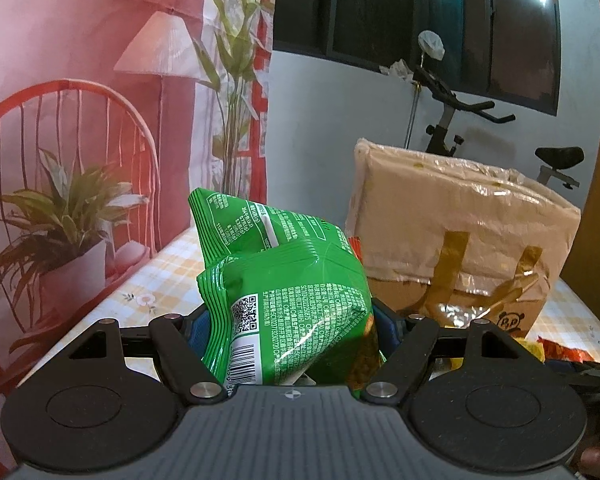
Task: Organize snacks
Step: 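Lift the green chip bag with the left gripper while the right gripper lifts the yellow bag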
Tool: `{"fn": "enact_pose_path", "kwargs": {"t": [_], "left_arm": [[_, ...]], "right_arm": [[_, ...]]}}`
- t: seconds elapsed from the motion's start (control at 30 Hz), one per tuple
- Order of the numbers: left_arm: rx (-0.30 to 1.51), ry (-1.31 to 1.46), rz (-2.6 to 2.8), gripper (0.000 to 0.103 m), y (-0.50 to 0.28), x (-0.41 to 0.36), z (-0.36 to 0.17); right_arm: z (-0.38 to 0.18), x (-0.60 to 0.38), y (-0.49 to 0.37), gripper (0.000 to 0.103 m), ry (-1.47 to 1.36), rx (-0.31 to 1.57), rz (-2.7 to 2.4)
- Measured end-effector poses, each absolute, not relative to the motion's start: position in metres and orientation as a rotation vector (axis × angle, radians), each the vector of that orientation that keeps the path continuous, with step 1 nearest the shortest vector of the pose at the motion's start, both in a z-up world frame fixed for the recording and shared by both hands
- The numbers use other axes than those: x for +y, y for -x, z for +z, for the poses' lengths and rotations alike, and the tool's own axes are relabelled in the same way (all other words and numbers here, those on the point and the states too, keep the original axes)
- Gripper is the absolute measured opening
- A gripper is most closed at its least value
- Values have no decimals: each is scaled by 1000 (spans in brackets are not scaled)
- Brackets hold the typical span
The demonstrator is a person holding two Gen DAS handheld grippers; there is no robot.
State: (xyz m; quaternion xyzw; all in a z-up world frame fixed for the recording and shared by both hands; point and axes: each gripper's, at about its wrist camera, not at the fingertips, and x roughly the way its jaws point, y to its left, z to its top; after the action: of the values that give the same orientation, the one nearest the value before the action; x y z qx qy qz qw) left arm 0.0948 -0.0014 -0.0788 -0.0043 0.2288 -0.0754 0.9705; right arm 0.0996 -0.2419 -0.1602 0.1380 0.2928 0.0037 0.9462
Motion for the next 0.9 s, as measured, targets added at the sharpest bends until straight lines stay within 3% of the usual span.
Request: {"fn": "enact_pose_path", "kwargs": {"t": [0.2,0.6,0.9], "left_arm": [[507,-11,-157,78,-84,-6,-89],[470,-34,-170,78,-70,-10,-84],[345,-49,-178,78,-73,-13,-54]], "right_arm": [[-158,-241,-87,88,-282,557,58],[-141,-239,-50,87,-226,351,107],[-119,-252,-43,87,-223,231,81]]}}
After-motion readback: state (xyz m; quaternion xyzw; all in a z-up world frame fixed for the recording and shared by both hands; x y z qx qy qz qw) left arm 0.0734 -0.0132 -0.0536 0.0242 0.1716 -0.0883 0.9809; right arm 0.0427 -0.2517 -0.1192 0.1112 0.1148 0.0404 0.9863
